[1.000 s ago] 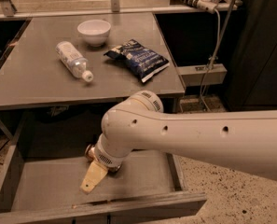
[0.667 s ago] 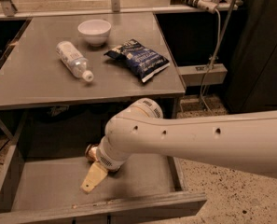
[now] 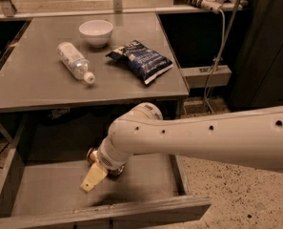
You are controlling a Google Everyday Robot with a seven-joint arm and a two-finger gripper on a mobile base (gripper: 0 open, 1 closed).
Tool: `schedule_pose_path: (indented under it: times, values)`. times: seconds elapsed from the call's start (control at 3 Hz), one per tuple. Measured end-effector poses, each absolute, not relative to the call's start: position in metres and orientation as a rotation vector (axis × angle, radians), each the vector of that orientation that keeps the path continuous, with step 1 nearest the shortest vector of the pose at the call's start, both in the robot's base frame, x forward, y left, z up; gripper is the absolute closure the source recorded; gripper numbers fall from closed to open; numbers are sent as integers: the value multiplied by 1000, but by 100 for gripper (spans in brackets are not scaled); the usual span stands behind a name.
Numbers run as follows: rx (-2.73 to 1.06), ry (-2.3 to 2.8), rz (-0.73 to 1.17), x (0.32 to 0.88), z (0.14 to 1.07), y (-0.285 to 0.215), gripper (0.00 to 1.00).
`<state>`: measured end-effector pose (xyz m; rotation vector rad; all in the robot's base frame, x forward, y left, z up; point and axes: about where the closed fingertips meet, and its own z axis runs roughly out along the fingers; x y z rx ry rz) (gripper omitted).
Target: Pick orange can from top drawer and place on counter
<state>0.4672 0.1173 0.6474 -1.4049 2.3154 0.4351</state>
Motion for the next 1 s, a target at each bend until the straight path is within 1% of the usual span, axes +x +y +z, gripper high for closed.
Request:
schedule_pose_path:
  times: [0.67,1.0]
  values:
    - [-1386,2322,483,476,615,130,0]
    - [-1386,2323,484,476,614,130,18]
